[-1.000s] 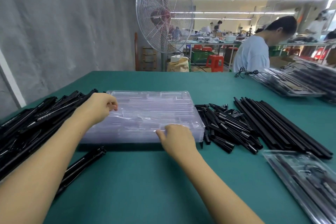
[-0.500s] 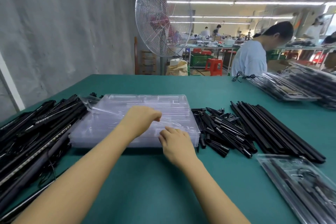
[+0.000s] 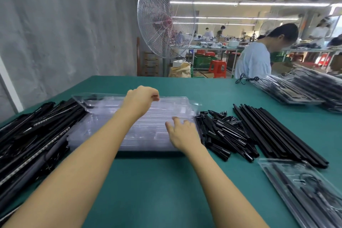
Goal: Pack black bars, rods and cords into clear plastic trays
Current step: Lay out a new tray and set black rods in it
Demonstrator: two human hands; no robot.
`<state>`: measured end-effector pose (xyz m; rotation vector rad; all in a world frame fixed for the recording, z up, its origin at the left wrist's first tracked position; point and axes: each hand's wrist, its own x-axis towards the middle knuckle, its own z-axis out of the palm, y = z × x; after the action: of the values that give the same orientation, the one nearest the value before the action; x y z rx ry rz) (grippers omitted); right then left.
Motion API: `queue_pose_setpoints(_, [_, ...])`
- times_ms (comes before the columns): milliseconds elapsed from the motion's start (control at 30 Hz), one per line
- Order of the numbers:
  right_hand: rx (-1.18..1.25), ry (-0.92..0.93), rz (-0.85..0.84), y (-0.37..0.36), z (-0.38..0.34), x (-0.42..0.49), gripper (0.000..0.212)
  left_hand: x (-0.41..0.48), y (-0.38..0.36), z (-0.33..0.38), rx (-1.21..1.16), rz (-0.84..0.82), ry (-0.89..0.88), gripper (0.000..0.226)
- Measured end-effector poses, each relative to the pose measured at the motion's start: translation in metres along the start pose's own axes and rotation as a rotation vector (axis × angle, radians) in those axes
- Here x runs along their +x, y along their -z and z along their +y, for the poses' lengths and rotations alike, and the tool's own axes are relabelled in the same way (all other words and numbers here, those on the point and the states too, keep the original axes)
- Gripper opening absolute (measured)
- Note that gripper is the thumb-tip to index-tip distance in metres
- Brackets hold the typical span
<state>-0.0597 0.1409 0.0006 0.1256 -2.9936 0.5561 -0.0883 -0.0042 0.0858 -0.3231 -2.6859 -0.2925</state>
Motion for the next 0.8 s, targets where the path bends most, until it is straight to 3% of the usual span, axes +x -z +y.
queue_pose_setpoints(67, [0.007, -0.008, -0.041, 0.007, -0.003, 0.013, 0.051, -0.002, -0.003, 0.002, 0.01, -0.039, -0.012, 0.022])
queue_pose_setpoints(267, [-0.134, 0.092, 0.118, 0.001, -0.008, 0.024, 0.047, -0.003, 0.003, -0.001, -0.045, -0.005, 0.008, 0.02])
queue_pose_setpoints(333, [-0.107, 0.114, 0.094, -0.006, -0.005, 0.023, 0.042, 0.002, 0.011, -0.001, -0.091, 0.046, 0.027, 0.02])
queue_pose_setpoints(467, [-0.127, 0.124, 0.003, -0.012, 0.003, 0.026, 0.059, 0.011, 0.023, 0.0, -0.125, 0.028, 0.028, 0.021])
queue_pose_setpoints(567, [-0.154, 0.118, -0.055, -0.011, 0.005, 0.028, 0.058, 0.014, 0.017, 0.002, -0.161, 0.056, 0.051, 0.023])
queue_pose_setpoints(800, [-0.057, 0.096, -0.009, -0.016, 0.003, 0.023, 0.051, 0.026, 0.013, 0.001, -0.21, 0.123, 0.135, 0.025])
